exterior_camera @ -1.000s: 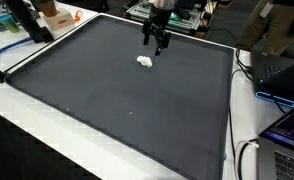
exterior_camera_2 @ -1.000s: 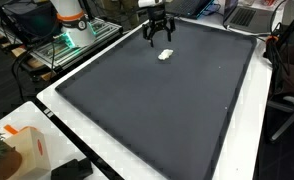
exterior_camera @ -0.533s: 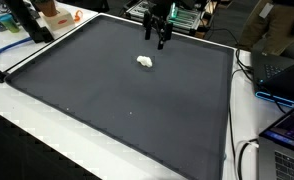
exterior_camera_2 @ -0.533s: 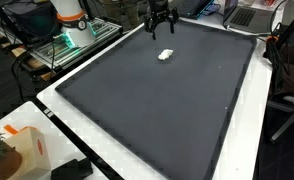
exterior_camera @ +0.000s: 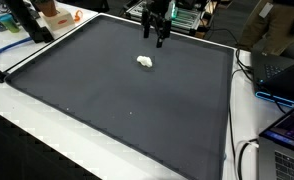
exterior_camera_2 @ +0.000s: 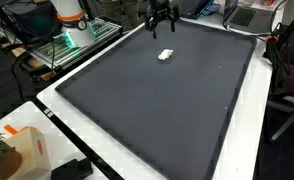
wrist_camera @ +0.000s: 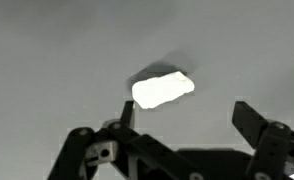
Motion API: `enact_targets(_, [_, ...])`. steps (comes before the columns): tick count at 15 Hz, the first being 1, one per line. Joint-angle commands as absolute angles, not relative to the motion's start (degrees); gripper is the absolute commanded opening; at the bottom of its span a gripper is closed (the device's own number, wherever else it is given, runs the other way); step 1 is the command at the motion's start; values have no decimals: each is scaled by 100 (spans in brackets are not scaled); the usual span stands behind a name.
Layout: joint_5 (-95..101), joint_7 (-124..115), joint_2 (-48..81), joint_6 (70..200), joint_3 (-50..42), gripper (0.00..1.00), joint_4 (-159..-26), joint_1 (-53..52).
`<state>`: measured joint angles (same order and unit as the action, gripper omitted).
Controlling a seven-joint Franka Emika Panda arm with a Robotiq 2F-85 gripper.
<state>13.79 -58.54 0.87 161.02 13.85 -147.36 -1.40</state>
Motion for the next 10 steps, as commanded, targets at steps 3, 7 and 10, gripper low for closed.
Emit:
enact_targets(3, [-183,-3927,-44,14966,1030,100,-14250,-432])
enact_targets(7, [-679,-3006,-61,14187,854,100,-13764,-415])
enact_targets(10, [-612,-2970,-4,13495,700,100,-13348,-358])
